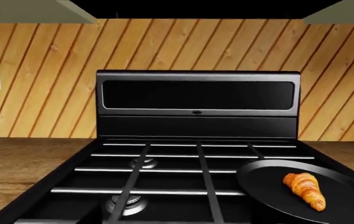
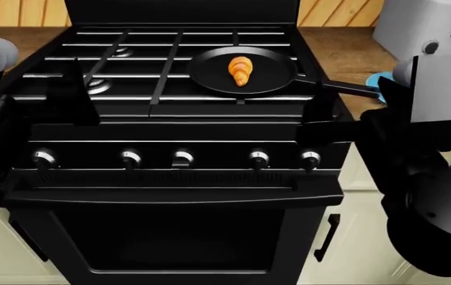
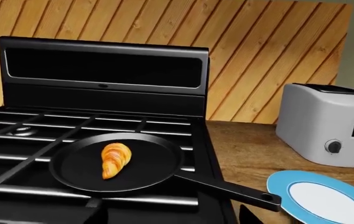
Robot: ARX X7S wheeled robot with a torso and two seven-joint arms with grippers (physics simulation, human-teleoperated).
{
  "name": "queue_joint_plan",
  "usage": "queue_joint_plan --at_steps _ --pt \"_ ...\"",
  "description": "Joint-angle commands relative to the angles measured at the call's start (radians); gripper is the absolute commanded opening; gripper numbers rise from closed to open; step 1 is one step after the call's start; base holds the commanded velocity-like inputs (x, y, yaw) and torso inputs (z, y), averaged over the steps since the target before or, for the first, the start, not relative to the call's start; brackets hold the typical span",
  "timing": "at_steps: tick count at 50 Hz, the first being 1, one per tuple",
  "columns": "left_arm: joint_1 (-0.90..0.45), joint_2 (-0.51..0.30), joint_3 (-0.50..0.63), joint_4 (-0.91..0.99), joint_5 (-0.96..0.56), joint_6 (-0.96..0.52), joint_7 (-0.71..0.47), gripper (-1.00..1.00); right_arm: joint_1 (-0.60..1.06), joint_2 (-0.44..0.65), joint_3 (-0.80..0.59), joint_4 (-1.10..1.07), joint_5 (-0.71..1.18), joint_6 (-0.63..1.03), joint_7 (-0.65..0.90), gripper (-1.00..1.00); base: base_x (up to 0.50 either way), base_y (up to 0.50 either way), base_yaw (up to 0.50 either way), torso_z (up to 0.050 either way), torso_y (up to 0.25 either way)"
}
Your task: Pick the croissant and place it on the pan. Then turn on the stove to warm the croissant.
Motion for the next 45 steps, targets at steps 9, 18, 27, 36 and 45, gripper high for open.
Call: queue_joint_plan --at_steps 9,18,27,36,45 --pt "-0.010 -0.013 0.017 -0.002 -0.003 -0.007 0.017 1.00 -0.085 0.007 0.002 0.002 -0.069 -0.054 -0.057 1.00 0.00 0.00 0.00 -0.050 0.018" --pt "-0.013 -0.018 0.025 -0.003 -0.001 -0.004 0.043 1.00 -0.111 0.013 0.010 -0.011 -0.083 -0.074 -0.058 1.00 0.00 0.00 0.00 -0.050 0.013" --pt "0.051 0.008 0.049 0.018 0.107 0.048 0.096 1.00 -0.142 0.015 0.013 -0.065 -0.130 -0.095 -0.024 1.00 0.00 0.00 0.00 -0.050 0.012" --pt "0.094 0.027 0.069 0.022 0.177 0.092 0.138 1.00 -0.164 0.020 0.023 -0.097 -0.084 -0.091 0.048 1.00 0.00 0.00 0.00 -0.050 0.014" --pt "0.104 0.029 0.070 0.024 0.182 0.100 0.140 1.00 -0.186 0.022 0.020 -0.114 -0.095 -0.095 0.066 1.00 0.00 0.00 0.00 -0.050 0.013"
